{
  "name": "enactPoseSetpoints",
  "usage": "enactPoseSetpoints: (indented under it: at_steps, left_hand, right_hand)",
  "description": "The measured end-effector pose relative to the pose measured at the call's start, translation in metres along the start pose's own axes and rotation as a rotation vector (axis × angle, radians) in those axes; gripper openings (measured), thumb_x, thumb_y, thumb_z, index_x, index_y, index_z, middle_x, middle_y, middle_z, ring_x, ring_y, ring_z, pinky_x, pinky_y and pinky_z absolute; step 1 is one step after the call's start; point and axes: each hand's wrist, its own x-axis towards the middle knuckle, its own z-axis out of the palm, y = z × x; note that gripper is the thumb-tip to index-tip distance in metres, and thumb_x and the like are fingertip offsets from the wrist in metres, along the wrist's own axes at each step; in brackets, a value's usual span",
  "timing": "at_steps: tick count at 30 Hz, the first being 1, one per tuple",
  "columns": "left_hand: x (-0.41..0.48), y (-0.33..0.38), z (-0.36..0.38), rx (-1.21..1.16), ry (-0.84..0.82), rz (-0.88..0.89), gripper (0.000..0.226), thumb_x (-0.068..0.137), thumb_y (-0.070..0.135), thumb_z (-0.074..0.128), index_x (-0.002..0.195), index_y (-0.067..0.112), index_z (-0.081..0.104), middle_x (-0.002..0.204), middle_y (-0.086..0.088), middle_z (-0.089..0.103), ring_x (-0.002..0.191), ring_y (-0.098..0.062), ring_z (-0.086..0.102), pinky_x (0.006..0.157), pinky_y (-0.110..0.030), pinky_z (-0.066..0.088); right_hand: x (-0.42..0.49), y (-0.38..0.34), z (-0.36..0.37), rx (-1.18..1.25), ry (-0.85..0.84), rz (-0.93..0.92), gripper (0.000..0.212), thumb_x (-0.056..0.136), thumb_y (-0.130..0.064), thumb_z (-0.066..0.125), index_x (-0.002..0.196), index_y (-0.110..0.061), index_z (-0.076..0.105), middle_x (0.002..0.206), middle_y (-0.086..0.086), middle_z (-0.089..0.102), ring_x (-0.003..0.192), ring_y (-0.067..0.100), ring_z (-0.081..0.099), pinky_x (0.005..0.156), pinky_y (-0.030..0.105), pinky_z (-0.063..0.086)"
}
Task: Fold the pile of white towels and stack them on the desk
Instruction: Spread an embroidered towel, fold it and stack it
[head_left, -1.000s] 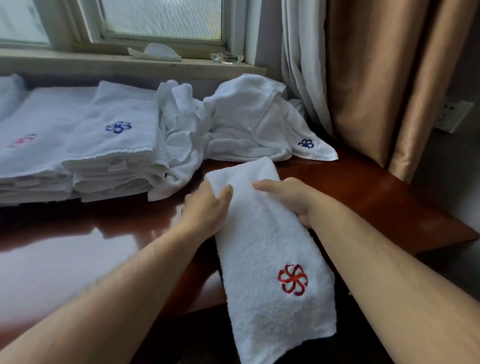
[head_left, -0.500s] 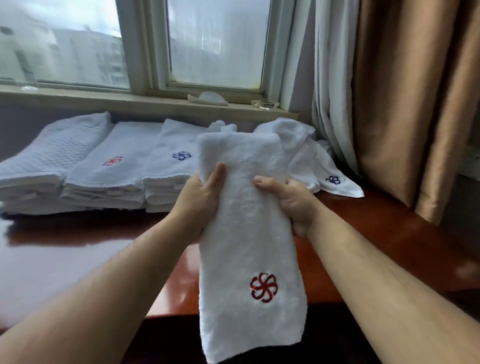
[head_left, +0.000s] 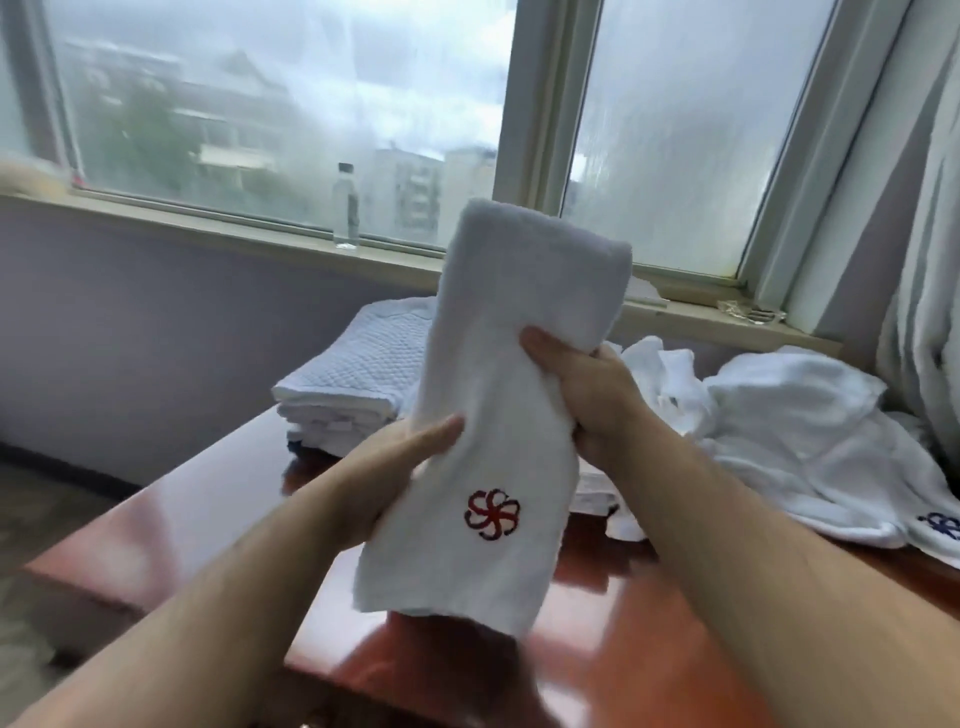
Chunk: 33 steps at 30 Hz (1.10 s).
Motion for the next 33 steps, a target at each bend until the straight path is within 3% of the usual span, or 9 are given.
enactPoseSetpoints:
  at_steps: [5, 8, 13, 18, 20, 23, 26, 30, 33]
  left_hand:
    - [0.002, 0.002, -0.055, 0.062, 0.027, -0.004, 0.031, 0.092, 0.035, 0.071, 0.119, 0.022, 0.073, 0.126, -0.014, 0.069, 0.116, -0.031, 0.067, 0.086, -0.036, 0.059]
    - [0.009, 0.012, -0.082, 0.11, 0.097, 0.028, 0.027, 0.094, 0.038, 0.07, 0.117, 0.024, 0.073, 0.123, -0.01, 0.072, 0.113, -0.027, 0.069, 0.083, -0.03, 0.059]
    - [0.036, 0.046, -0.128, 0.179, 0.231, 0.097, 0.033, 0.091, 0.044, 0.067, 0.12, 0.027, 0.067, 0.114, -0.007, 0.075, 0.103, -0.027, 0.073, 0.075, -0.031, 0.06]
    - [0.088, 0.079, -0.175, 0.187, 0.331, 0.065, 0.042, 0.094, 0.042, 0.067, 0.128, 0.018, 0.061, 0.115, -0.01, 0.075, 0.102, -0.03, 0.073, 0.076, -0.037, 0.062]
    - [0.11, 0.076, -0.191, 0.3, 0.39, -0.057, 0.041, 0.095, 0.046, 0.066, 0.124, 0.016, 0.065, 0.109, -0.008, 0.076, 0.099, -0.029, 0.074, 0.085, -0.043, 0.061]
    - [0.136, 0.055, -0.212, 0.717, 0.595, -0.259, 0.052, 0.09, 0.061, 0.061, 0.113, 0.016, 0.072, 0.104, 0.001, 0.076, 0.094, -0.021, 0.072, 0.09, -0.037, 0.054]
    - [0.144, 0.045, -0.225, 0.769, 0.605, -0.249, 0.055, 0.084, 0.07, 0.059, 0.098, 0.019, 0.076, 0.093, 0.006, 0.077, 0.088, -0.017, 0.073, 0.093, -0.04, 0.054]
    - [0.141, 0.047, -0.234, 0.741, 0.586, -0.196, 0.052, 0.083, 0.07, 0.062, 0.096, 0.022, 0.075, 0.086, 0.008, 0.078, 0.08, -0.014, 0.075, 0.085, -0.039, 0.058]
    - [0.141, 0.052, -0.234, 0.665, 0.669, -0.056, 0.038, 0.087, 0.061, 0.067, 0.1, 0.025, 0.07, 0.084, 0.01, 0.077, 0.074, -0.011, 0.075, 0.065, -0.031, 0.056]
  right_hand:
    - [0.066, 0.011, 0.042, 0.006, -0.001, -0.001, 0.034, 0.087, -0.021, 0.079, 0.115, -0.003, 0.072, 0.11, 0.015, 0.076, 0.098, 0.035, 0.074, 0.077, 0.043, 0.061]
    - [0.105, 0.018, 0.062, 0.031, -0.021, 0.013, 0.034, 0.089, -0.02, 0.077, 0.117, -0.002, 0.07, 0.11, 0.015, 0.076, 0.097, 0.033, 0.074, 0.073, 0.039, 0.061]
    - [0.179, 0.025, 0.09, 0.05, -0.059, -0.01, 0.04, 0.09, -0.015, 0.074, 0.125, 0.002, 0.065, 0.116, 0.022, 0.072, 0.103, 0.039, 0.071, 0.086, 0.05, 0.06]
    - [0.265, 0.03, 0.103, -0.03, 0.016, -0.003, 0.036, 0.085, -0.017, 0.078, 0.115, 0.001, 0.07, 0.106, 0.019, 0.076, 0.095, 0.036, 0.075, 0.086, 0.05, 0.06]
    - [0.299, 0.046, 0.1, -0.129, 0.105, 0.081, 0.032, 0.086, -0.019, 0.074, 0.113, -0.001, 0.07, 0.105, 0.014, 0.076, 0.091, 0.031, 0.075, 0.085, 0.047, 0.061]
    - [0.322, 0.095, 0.08, -0.433, 0.059, 0.358, 0.023, 0.088, -0.024, 0.068, 0.106, -0.011, 0.069, 0.1, 0.008, 0.073, 0.075, 0.022, 0.071, 0.069, 0.034, 0.059]
    - [0.325, 0.138, 0.06, -0.508, 0.118, 0.51, 0.035, 0.078, -0.041, 0.075, 0.098, -0.013, 0.069, 0.08, 0.007, 0.077, 0.066, 0.027, 0.074, 0.064, 0.041, 0.062]
    - [0.343, 0.144, 0.051, -0.392, 0.169, 0.389, 0.046, 0.076, -0.044, 0.079, 0.107, -0.012, 0.067, 0.095, 0.011, 0.078, 0.081, 0.033, 0.076, 0.077, 0.053, 0.062]
    - [0.356, 0.137, 0.055, -0.343, 0.156, 0.232, 0.023, 0.09, -0.029, 0.074, 0.107, -0.016, 0.065, 0.107, 0.011, 0.075, 0.092, 0.032, 0.074, 0.084, 0.053, 0.061]
